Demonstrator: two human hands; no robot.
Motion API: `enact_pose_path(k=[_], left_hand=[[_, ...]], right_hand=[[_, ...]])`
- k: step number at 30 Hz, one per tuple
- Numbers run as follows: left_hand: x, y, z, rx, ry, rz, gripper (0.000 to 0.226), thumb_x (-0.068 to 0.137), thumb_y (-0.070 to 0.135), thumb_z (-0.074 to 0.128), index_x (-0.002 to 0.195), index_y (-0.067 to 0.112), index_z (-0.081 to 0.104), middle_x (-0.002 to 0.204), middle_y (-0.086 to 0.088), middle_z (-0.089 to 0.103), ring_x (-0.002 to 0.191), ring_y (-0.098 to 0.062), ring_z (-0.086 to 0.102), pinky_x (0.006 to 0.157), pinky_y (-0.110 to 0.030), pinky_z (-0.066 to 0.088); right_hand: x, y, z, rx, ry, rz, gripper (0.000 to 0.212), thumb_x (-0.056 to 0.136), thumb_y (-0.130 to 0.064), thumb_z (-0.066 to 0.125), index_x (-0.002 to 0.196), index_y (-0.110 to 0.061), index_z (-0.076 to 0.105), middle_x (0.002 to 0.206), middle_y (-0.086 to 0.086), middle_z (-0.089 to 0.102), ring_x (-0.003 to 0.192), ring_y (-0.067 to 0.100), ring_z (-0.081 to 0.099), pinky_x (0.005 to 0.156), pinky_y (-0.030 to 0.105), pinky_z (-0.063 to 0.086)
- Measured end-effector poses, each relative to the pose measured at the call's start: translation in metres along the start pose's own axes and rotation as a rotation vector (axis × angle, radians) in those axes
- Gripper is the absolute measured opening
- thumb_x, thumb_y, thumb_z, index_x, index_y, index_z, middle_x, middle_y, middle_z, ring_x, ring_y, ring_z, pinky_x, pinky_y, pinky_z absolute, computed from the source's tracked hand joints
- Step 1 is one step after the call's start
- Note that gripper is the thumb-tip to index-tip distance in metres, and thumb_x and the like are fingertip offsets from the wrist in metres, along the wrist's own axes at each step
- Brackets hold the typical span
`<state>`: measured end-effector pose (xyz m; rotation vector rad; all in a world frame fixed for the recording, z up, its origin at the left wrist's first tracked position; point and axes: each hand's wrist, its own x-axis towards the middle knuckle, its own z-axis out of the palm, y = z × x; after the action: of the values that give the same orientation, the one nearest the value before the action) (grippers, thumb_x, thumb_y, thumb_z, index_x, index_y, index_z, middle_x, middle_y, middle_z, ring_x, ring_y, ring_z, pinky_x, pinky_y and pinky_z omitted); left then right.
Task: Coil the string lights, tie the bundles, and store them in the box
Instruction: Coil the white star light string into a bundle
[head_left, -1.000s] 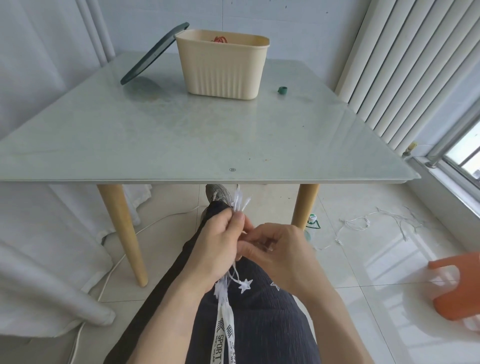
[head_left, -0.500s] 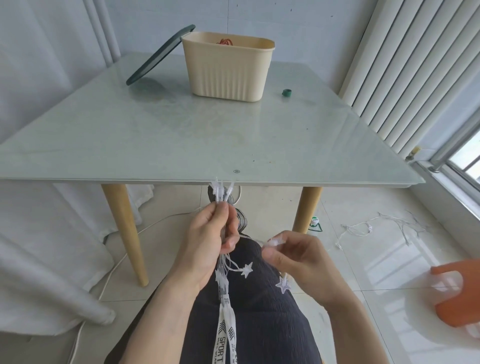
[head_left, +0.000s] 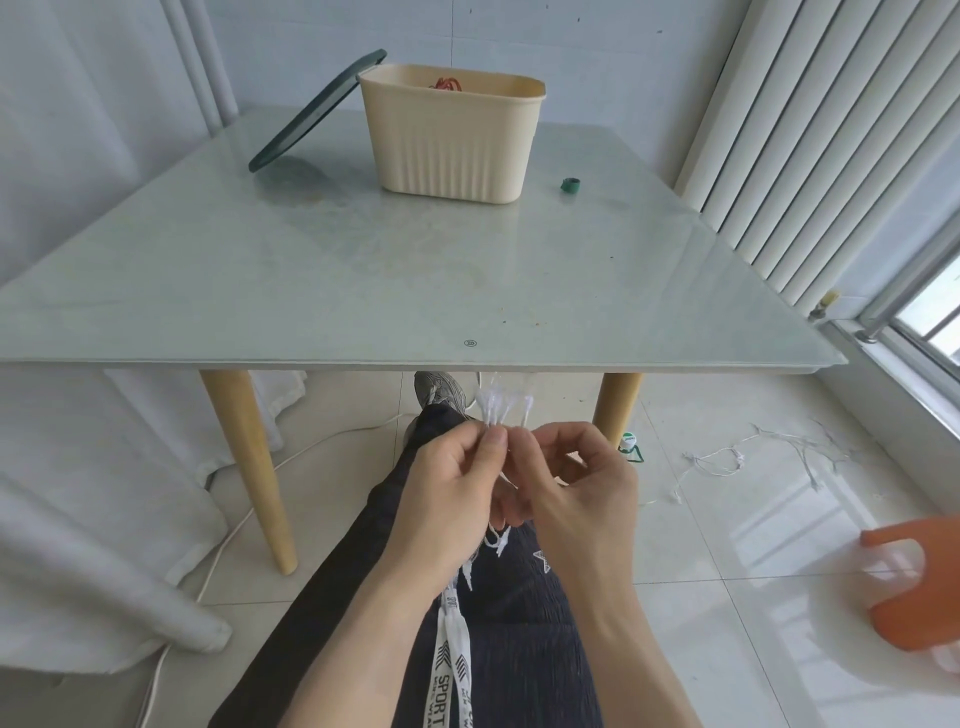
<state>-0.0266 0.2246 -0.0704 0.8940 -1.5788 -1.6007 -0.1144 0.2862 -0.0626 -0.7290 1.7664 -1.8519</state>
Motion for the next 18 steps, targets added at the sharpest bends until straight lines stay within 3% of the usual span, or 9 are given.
enact_pose_path(k=[4,8,10,12,15,17,18], left_hand=[[0.0,-0.003,-0.002,0.032,0.004,0.016,0.031,0.104,0.023,0.049,0.085,0.013,0.071,0.059,-0.006,0.062,0.051,-0.025,0.051,0.049,-0.032,0.037],[0.003,-0.009,-0.004,0.018,0.049,-0.004,0.034,0.104,0.031,0.05,0.081,0.016,0.071,0.065,-0.022,0.062,0.054,-0.035,0.05,0.054,-0.039,0.04],[0.003,-0.011,-0.005,0.002,0.103,-0.012,0.034,0.103,0.031,0.05,0.079,0.018,0.07,0.068,-0.014,0.064,0.058,-0.026,0.055,0.057,-0.035,0.045],[0.003,-0.008,-0.006,-0.013,0.143,0.005,0.036,0.104,0.028,0.048,0.075,0.019,0.067,0.063,-0.001,0.058,0.059,-0.015,0.054,0.056,-0.029,0.046],[0.006,-0.006,-0.01,-0.065,0.202,0.06,0.037,0.106,0.025,0.043,0.074,0.016,0.06,0.062,0.003,0.057,0.059,-0.017,0.051,0.06,-0.029,0.045],[0.009,-0.005,-0.014,-0.185,0.213,0.069,0.036,0.107,0.022,0.039,0.076,0.012,0.057,0.071,0.0,0.065,0.065,-0.021,0.061,0.067,-0.032,0.048],[0.01,-0.003,-0.016,-0.294,0.196,0.055,0.035,0.107,0.021,0.037,0.078,0.01,0.054,0.077,-0.003,0.068,0.071,-0.024,0.067,0.071,-0.034,0.052]], right_hand=[[0.001,0.005,-0.001,-0.154,-0.004,-0.117,0.012,0.086,-0.022,0.078,0.076,-0.027,0.074,0.077,-0.005,0.068,0.063,0.018,0.068,0.056,0.038,0.056],[-0.004,0.001,-0.004,-0.212,-0.21,-0.17,0.027,0.091,-0.003,0.066,0.1,-0.026,0.078,0.096,-0.004,0.056,0.073,0.005,0.064,0.059,0.016,0.051],[-0.007,0.003,-0.006,-0.246,-0.324,-0.193,0.035,0.092,-0.007,0.067,0.117,-0.031,0.071,0.105,-0.004,0.051,0.083,0.008,0.061,0.068,0.018,0.054],[-0.006,0.004,-0.008,-0.216,-0.404,-0.156,0.042,0.091,-0.012,0.069,0.126,-0.034,0.061,0.105,-0.006,0.054,0.077,0.009,0.06,0.069,0.019,0.052],[-0.001,0.002,-0.016,-0.31,-0.44,-0.16,0.027,0.088,-0.019,0.074,0.111,-0.03,0.065,0.083,-0.008,0.066,0.067,0.009,0.06,0.066,0.018,0.049],[0.005,0.005,-0.025,-0.469,-0.444,-0.207,0.009,0.084,-0.023,0.075,0.086,-0.029,0.069,0.077,-0.01,0.068,0.075,0.006,0.064,0.07,0.016,0.047],[0.008,0.008,-0.03,-0.536,-0.448,-0.22,0.011,0.082,-0.025,0.076,0.078,-0.028,0.067,0.08,-0.012,0.068,0.083,0.006,0.064,0.073,0.014,0.045]])
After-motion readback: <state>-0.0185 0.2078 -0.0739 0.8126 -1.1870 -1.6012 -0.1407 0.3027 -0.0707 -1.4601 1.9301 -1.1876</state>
